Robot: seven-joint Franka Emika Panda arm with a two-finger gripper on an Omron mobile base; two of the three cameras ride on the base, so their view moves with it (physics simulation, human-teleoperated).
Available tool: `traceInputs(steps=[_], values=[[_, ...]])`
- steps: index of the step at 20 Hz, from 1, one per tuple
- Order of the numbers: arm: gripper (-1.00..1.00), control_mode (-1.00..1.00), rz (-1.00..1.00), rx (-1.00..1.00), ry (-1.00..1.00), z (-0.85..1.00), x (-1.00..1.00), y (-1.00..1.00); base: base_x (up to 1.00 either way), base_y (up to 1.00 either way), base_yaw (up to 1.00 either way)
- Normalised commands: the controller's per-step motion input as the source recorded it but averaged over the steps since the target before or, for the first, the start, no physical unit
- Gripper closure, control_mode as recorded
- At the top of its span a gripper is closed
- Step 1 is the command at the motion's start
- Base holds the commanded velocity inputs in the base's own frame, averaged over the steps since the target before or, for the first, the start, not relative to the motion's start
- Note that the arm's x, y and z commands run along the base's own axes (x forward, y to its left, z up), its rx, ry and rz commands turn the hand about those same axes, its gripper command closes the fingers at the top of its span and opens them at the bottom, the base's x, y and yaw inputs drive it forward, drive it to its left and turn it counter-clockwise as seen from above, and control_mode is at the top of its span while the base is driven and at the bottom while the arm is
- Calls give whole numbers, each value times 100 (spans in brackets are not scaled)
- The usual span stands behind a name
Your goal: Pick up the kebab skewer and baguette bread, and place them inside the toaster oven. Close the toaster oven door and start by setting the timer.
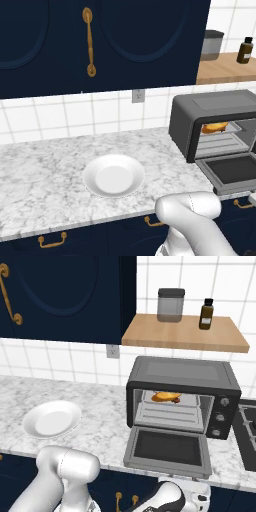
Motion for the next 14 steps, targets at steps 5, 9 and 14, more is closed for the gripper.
traceInputs(steps=[5, 9, 14], values=[[-100, -100, 0, 0, -6, 54, 21, 19, 0, 0, 0], [-100, -100, 0, 0, -4, 54, 21, 13, 0, 0, 0], [-100, -100, 0, 0, -4, 56, 18, 5, 0, 0, 0]])
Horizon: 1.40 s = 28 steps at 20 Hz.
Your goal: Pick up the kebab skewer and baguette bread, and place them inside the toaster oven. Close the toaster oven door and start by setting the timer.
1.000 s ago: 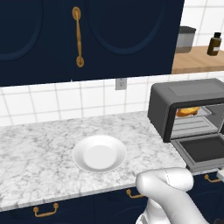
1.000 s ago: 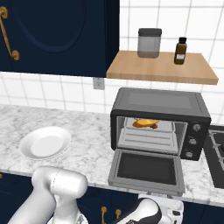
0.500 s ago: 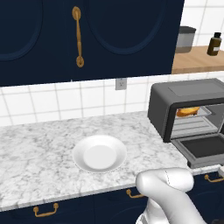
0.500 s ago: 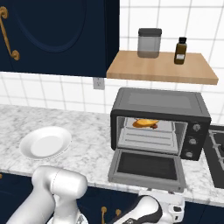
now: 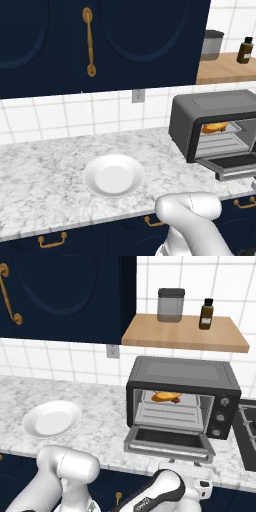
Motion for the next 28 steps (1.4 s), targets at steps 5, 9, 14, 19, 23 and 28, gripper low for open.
traceInputs(steps=[5, 9, 14, 19, 23, 28], values=[[-100, -100, 0, 0, -2, 49, 23, 7, 0, 0, 0], [-100, -100, 0, 0, 0, 35, 31, 12, 0, 0, 0], [-100, -100, 0, 0, 0, 28, 31, 13, 0, 0, 0], [-100, -100, 0, 0, 0, 26, 36, 17, 0, 0, 0], [-100, -100, 0, 0, 0, 15, 41, 19, 0, 0, 0], [-100, -100, 0, 0, 0, 13, 45, 18, 0, 0, 0]])
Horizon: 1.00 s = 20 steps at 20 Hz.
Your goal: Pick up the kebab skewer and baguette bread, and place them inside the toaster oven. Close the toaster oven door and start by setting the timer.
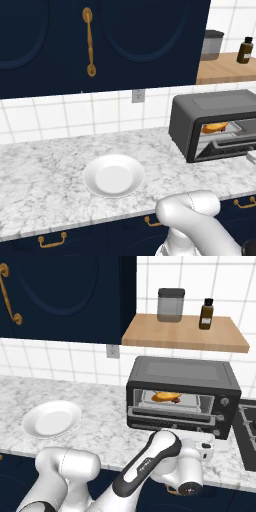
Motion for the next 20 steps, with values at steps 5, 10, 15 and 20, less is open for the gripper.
traceInputs(steps=[5, 10, 15, 20], values=[[-100, -100, 0, 0, 0, 13, 47, 17, 0, 0, 0], [-100, -100, 0, 0, 0, 15, 47, 16, 0, 0, 0], [-100, -100, 0, 0, 0, 13, 43, 15, 0, 0, 0], [-100, -100, 0, 0, 0, 14, 42, 14, 0, 0, 0]])
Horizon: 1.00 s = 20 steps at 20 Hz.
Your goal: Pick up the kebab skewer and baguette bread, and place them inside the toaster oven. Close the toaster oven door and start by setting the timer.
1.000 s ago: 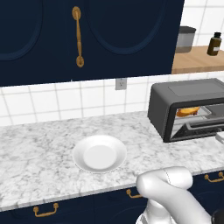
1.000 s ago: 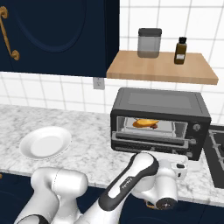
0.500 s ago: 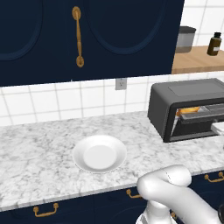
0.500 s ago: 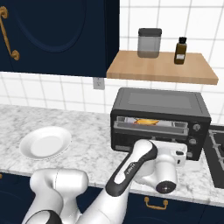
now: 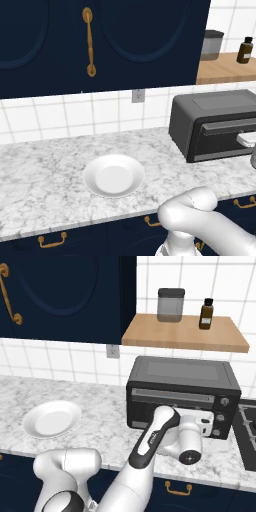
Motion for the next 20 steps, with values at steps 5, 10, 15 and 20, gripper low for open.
traceInputs(steps=[5, 10, 15, 20], values=[[-100, -100, 0, 0, 0, 10, 32, 8, 0, 0, 0], [-100, -100, 0, 0, 0, 13, 2, -2, 0, 0, 0], [-100, -100, 0, 0, 0, 25, -3, -14, 0, 0, 0], [-100, -100, 0, 0, 0, 21, 0, -22, 0, 0, 0]])
